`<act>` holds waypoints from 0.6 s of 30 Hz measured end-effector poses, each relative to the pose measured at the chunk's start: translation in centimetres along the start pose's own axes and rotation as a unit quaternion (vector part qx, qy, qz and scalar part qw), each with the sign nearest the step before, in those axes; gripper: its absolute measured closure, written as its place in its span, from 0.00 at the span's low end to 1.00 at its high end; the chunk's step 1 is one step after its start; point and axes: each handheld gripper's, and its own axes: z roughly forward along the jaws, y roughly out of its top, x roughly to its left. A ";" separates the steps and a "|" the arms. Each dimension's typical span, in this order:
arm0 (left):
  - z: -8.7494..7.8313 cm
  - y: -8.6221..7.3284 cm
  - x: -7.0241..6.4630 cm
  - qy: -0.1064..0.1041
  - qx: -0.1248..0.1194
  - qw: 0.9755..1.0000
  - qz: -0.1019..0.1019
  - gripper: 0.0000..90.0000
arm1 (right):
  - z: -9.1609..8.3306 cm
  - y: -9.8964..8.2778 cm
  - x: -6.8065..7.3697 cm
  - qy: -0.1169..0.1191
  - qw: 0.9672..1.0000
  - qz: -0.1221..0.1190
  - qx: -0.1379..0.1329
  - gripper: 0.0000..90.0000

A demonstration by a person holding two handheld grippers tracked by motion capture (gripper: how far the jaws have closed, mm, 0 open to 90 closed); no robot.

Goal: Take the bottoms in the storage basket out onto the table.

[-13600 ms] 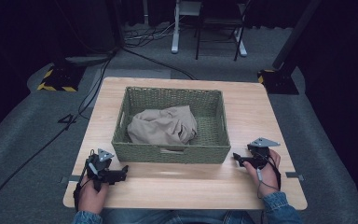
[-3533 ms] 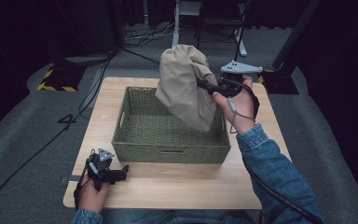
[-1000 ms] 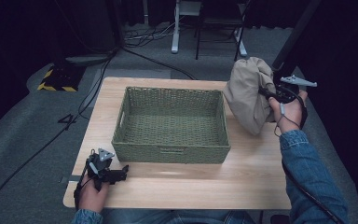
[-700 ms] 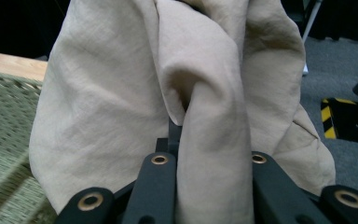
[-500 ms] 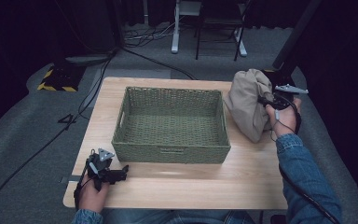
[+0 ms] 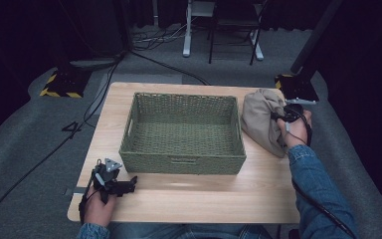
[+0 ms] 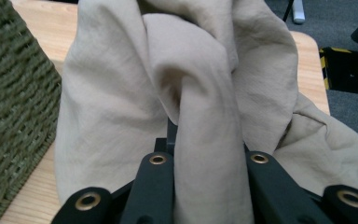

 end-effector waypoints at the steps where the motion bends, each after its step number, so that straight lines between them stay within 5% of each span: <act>1: 0.0 0.0 0.0 0.000 0.000 1.000 0.000 0.00 | 0.2 -0.1 0.0 0.000 1.000 -0.001 0.002 0.89; 5: 0.0 0.0 0.0 0.000 0.000 1.000 0.000 0.00 | 0.4 -0.3 0.1 -0.003 1.000 -0.007 0.002 0.81; 9: 0.0 0.0 0.0 0.000 0.000 1.000 0.000 0.00 | 0.7 -0.1 0.1 -0.022 0.999 -0.032 0.006 0.49; 13: 0.0 0.0 0.0 0.000 0.000 1.000 0.000 0.00 | 0.5 0.2 0.0 -0.024 0.999 -0.035 -0.001 0.32; 18: 0.0 0.0 0.0 0.000 0.000 1.000 0.000 0.00 | -0.2 0.4 -0.2 -0.016 0.999 -0.025 -0.012 0.22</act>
